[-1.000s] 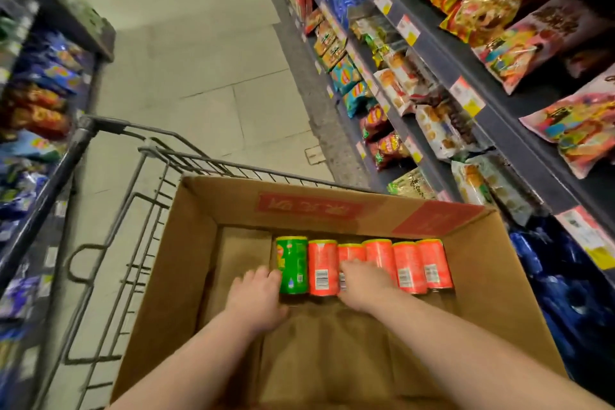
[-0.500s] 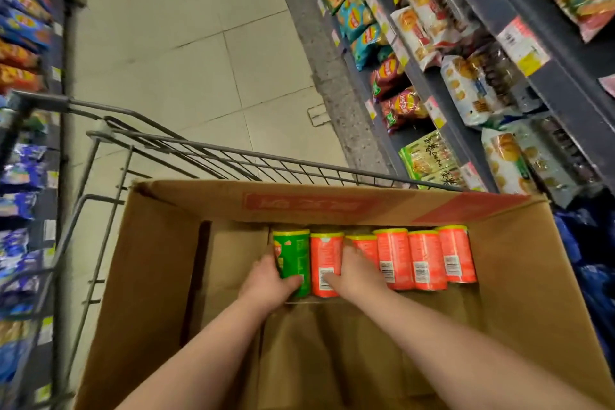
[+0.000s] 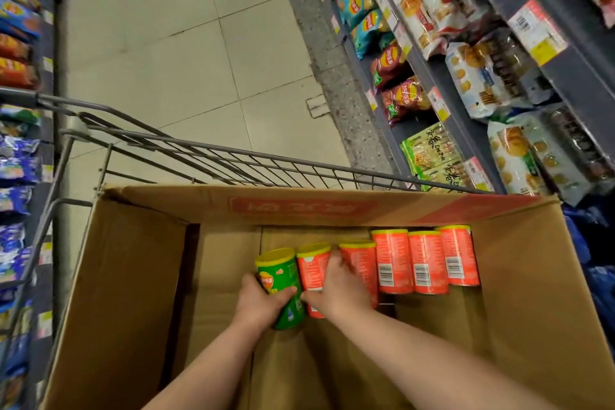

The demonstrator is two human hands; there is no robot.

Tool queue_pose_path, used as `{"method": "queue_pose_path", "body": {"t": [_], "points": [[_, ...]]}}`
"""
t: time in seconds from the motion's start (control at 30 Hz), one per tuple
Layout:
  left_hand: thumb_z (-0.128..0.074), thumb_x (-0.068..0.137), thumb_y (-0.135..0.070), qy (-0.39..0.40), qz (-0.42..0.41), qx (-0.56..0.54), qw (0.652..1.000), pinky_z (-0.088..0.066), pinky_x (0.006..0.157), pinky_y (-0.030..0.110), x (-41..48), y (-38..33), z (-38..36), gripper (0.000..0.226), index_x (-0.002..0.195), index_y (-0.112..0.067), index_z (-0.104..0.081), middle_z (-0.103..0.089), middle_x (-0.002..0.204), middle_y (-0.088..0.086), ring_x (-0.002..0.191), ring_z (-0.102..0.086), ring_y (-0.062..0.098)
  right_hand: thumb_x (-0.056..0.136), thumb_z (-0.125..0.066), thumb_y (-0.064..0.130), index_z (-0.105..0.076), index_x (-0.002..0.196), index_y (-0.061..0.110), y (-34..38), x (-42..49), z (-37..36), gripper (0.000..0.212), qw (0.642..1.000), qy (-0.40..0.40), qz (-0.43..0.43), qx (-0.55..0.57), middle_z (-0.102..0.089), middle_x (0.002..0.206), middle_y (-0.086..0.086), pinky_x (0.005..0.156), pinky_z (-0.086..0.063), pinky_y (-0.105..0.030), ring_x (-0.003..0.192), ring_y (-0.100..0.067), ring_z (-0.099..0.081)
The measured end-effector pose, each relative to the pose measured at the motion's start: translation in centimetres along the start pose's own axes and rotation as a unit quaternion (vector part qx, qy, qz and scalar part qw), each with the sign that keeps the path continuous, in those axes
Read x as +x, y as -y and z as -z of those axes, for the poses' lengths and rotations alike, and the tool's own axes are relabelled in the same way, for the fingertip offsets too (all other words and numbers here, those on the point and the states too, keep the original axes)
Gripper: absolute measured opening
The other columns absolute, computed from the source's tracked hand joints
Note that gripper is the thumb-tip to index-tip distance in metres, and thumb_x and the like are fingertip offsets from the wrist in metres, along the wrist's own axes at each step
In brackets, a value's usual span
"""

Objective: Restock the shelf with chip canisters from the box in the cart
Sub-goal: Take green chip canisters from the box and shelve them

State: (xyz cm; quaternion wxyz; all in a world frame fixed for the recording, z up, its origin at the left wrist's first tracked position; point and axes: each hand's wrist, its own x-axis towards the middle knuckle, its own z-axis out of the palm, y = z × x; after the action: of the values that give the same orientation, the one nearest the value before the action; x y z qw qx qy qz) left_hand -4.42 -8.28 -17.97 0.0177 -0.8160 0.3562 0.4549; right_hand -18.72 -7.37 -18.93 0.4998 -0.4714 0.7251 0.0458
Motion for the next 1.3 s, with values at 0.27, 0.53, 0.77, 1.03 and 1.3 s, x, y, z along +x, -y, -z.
{"method": "queue_pose_path", "body": {"t": [0.27, 0.53, 0.77, 1.03, 1.3], "points": [[-0.082, 0.072, -0.019, 0.0, 0.008, -0.039, 0.999, -0.047, 0.089, 0.037, -0.9, 0.0, -0.3, 0.063, 0.116, -0.008, -0.039, -0.059, 0.119, 0.015, 0.108, -0.059, 0.031, 0.075, -0.076, 0.04, -0.022, 0.139, 0.022, -0.4, 0.2, -0.3, 0.085, 0.999, -0.015, 0.006, 0.048, -0.046, 0.135, -0.005, 0.1, -0.042, -0.039, 0.124, -0.027, -0.048], [-0.082, 0.072, -0.024, -0.006, -0.053, -0.056, 0.997, -0.05, 0.087, 0.036, -3.8, -0.4, 0.5, 0.063, 0.12, -0.011, -0.043, -0.061, 0.107, 0.007, 0.092, -0.058, 0.022, 0.071, -0.075, 0.039, -0.018, 0.143, 0.022, -1.1, -2.0, 0.7, 0.093, 0.993, -0.042, 0.011, 0.107, -0.039, 0.139, -0.003, 0.099, -0.041, -0.036, 0.125, -0.026, -0.046], [-0.079, 0.075, -0.027, 0.017, -0.117, -0.066, 0.991, -0.052, 0.085, 0.038, -7.3, -1.8, 2.0, 0.059, 0.118, -0.016, -0.04, -0.059, 0.109, 0.005, 0.095, -0.059, 0.022, 0.071, -0.074, 0.041, -0.018, 0.141, 0.025, -1.3, -6.2, 2.9, 0.091, 0.985, -0.084, 0.023, 0.146, -0.04, 0.134, -0.002, 0.094, -0.047, -0.037, 0.119, -0.024, -0.05], [-0.079, 0.075, -0.028, 0.047, -0.237, -0.093, 0.966, -0.051, 0.081, 0.036, -12.4, -2.3, 3.3, 0.059, 0.119, -0.014, -0.044, -0.063, 0.107, 0.006, 0.093, -0.062, 0.022, 0.071, -0.071, 0.037, -0.022, 0.142, 0.019, -1.4, -13.5, 4.6, 0.088, 0.963, -0.212, 0.024, 0.167, -0.041, 0.136, -0.005, 0.098, -0.041, -0.033, 0.122, -0.026, -0.048], [-0.078, 0.076, -0.027, 0.097, -0.36, -0.13, 0.919, -0.046, 0.075, 0.03, -18.4, -1.5, 5.3, 0.048, 0.11, -0.022, -0.044, -0.062, 0.096, -0.002, 0.089, -0.062, 0.019, 0.071, -0.071, 0.039, -0.022, 0.142, 0.021, -1.4, -22.6, 5.2, 0.088, 0.928, -0.319, 0.023, 0.192, -0.042, 0.134, -0.004, 0.1, -0.042, -0.035, 0.121, -0.023, -0.046]]}}
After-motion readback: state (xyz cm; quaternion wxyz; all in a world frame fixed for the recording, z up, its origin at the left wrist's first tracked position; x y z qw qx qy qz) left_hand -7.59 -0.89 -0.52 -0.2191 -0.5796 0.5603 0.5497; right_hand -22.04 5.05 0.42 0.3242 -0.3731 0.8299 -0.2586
